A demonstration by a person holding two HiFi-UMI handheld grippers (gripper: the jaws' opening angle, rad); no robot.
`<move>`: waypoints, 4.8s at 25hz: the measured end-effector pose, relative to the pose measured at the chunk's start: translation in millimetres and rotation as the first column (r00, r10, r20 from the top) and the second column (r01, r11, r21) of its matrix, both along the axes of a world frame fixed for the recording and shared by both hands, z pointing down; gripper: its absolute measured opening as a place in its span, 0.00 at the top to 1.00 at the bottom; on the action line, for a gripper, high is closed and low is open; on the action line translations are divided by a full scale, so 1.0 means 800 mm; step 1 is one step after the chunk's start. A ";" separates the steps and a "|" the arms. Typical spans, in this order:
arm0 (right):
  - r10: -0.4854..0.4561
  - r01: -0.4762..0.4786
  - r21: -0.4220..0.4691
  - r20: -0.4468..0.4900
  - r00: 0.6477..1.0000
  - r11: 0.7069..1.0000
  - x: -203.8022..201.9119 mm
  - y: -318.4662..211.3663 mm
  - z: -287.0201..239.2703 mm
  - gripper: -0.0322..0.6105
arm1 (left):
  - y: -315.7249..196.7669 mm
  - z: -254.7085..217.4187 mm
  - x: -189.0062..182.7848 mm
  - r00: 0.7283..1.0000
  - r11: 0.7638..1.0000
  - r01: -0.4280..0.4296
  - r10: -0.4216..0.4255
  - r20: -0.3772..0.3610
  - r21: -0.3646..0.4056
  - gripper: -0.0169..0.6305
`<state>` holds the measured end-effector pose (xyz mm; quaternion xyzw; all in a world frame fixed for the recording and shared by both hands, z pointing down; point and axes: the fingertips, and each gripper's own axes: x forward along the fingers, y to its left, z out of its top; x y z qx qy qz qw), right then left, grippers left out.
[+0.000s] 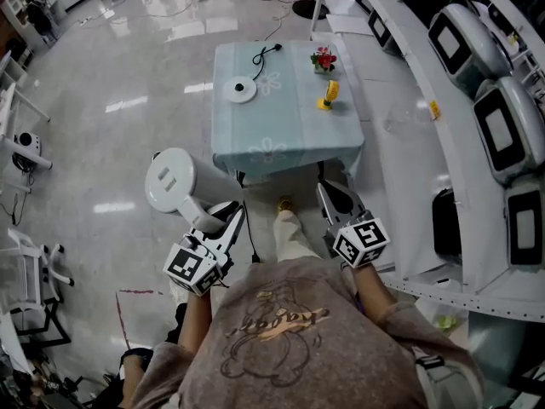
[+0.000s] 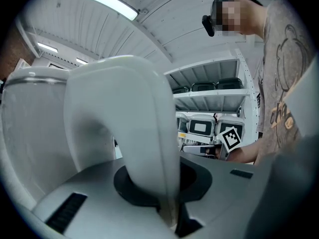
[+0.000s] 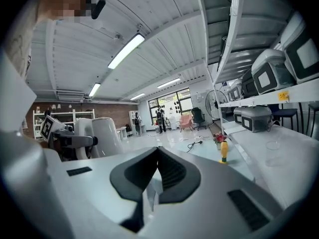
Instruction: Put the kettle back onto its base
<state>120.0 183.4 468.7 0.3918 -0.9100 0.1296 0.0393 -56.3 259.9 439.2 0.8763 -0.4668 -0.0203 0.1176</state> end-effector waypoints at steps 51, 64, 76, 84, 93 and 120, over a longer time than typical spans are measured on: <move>-0.009 0.009 -0.051 0.007 1.000 0.999 -0.071 -0.492 0.001 0.95 | -0.543 0.025 -0.080 0.995 1.000 -0.020 0.020 0.095 0.001 0.88; 0.078 -0.084 -0.082 -0.073 0.994 0.993 -0.058 -0.505 0.016 0.95 | -0.612 0.125 -0.088 0.992 0.993 -0.089 0.096 0.084 -0.081 0.88; 0.151 -0.168 -0.109 -0.151 0.977 0.980 -0.034 -0.508 0.029 0.95 | -0.649 0.188 -0.077 0.982 0.981 -0.145 0.158 0.099 -0.128 0.88; 0.160 -0.181 -0.116 -0.170 0.972 0.977 -0.031 -0.517 0.035 0.95 | -0.658 0.206 -0.070 0.976 0.978 -0.162 0.178 0.122 -0.135 0.88; 0.148 -0.171 -0.126 -0.177 0.973 0.977 -0.036 -0.521 0.040 0.95 | -0.655 0.210 -0.056 0.964 0.972 -0.193 0.213 0.159 -0.131 0.88; 0.108 -0.136 -0.150 -0.183 0.977 0.979 -0.027 -0.482 0.054 0.95 | -0.610 0.250 -0.034 0.932 0.978 -0.157 0.193 0.306 -0.140 0.86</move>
